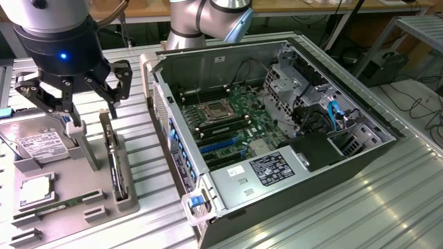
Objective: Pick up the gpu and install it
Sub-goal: 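Pick up the gpu and move the gpu toward the slot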
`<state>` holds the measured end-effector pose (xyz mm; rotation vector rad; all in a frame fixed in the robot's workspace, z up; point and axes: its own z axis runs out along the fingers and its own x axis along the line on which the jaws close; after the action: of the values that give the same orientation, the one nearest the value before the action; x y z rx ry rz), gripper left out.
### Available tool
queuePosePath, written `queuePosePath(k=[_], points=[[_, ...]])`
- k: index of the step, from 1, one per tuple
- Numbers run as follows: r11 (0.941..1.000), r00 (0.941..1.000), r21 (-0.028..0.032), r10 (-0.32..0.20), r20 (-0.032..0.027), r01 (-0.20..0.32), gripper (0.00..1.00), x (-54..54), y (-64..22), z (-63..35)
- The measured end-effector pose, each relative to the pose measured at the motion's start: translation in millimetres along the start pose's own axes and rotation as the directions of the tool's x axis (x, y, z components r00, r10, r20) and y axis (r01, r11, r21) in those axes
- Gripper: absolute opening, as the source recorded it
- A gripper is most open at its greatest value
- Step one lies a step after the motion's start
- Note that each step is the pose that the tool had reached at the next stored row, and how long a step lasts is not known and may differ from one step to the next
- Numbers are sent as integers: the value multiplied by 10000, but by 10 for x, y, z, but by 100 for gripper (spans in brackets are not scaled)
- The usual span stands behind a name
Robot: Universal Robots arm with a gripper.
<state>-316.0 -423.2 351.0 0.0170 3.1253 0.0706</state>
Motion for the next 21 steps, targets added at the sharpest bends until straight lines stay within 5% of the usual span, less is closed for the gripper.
queuePosePath(k=[21], points=[[10000,10000,-2,-78,-6,78,60,1,-15,90]])
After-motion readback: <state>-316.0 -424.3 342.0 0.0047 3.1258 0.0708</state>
